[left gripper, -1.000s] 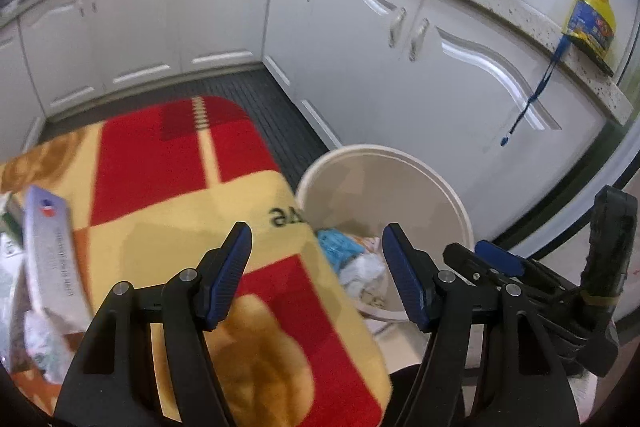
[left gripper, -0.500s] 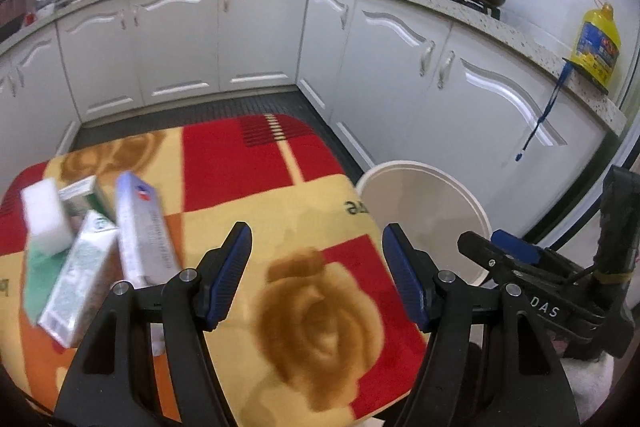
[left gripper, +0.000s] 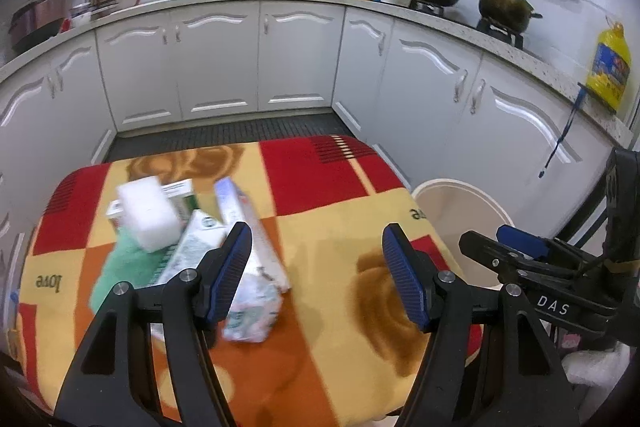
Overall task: Collect trash
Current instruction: 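Move both tools back over the trash on the table, then grasp the white foam block with the left gripper while the right grasps the clear plastic bag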
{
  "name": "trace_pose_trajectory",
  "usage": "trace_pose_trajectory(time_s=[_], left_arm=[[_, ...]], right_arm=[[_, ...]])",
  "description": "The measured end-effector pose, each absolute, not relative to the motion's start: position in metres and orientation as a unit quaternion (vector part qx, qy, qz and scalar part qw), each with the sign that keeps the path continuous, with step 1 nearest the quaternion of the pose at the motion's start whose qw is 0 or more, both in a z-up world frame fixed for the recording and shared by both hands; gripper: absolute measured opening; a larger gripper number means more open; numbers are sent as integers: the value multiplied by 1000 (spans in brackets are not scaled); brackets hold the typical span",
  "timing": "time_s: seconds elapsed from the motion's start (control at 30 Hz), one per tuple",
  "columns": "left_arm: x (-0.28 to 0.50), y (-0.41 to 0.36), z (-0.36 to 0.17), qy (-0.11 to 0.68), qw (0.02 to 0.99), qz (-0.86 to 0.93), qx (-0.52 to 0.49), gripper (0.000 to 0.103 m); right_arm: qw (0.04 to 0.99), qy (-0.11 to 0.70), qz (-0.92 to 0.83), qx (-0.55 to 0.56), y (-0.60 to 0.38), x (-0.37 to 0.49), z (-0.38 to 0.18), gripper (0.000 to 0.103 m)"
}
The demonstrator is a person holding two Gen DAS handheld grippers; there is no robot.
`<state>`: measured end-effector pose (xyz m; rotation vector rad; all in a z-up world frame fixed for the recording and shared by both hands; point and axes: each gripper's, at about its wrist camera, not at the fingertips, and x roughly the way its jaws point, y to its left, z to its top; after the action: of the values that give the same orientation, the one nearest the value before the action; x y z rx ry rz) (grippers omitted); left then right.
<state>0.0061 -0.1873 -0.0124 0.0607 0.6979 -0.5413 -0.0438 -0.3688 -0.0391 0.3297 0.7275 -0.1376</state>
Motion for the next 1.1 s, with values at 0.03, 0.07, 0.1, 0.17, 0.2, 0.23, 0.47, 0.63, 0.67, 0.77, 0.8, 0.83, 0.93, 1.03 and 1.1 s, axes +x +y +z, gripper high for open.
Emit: trace_pose_trajectory(time_s=[0.03,0.07,0.1,0.17,0.2,0.23,0.47,0.63,0.67,0.77,0.8,0.83,0.93,1.03,1.1], left_arm=[[8,-180,-12,338,905,-259,27,67],[9,-173,-11,338,905,-256,25,67],[11,-166,-11,339,906,-252,23,67],[16,-150,-10,342,907,-244,19,67],[19,-143,-10,344,907,-240,16,67],[22,-136,-11,347,908,-236,13,67],[49,-93,-16,371,904,-214,-11,67],[74,-78,-21,395,895,-205,-41,67],[78,-77,-22,398,894,-202,-44,67],[90,-79,-26,407,890,-200,-49,67],[95,-81,-27,410,889,-198,-49,67],[98,-83,-29,412,889,-196,-49,67],[111,-90,-37,424,884,-189,-54,67],[123,-96,-45,433,881,-182,-53,67],[130,-99,-51,439,879,-180,-52,67]], right_arm=[[920,354,-63,156,-363,-41,-37,71],[921,354,-59,153,-358,-39,-36,71],[922,353,-54,150,-352,-37,-34,71],[923,352,-46,147,-344,-32,-32,72],[923,352,-43,147,-341,-32,-32,73],[923,353,-37,148,-336,-28,-32,73],[921,364,-18,140,-316,-10,-36,74],[919,372,-6,133,-306,2,-40,74],[918,373,-5,133,-306,4,-41,74],[916,378,1,134,-304,10,-45,75],[915,380,4,133,-303,13,-46,75],[915,381,6,132,-301,15,-47,75],[913,387,14,132,-298,25,-49,75],[910,392,22,132,-294,35,-52,75],[909,394,26,131,-292,40,-54,75]])
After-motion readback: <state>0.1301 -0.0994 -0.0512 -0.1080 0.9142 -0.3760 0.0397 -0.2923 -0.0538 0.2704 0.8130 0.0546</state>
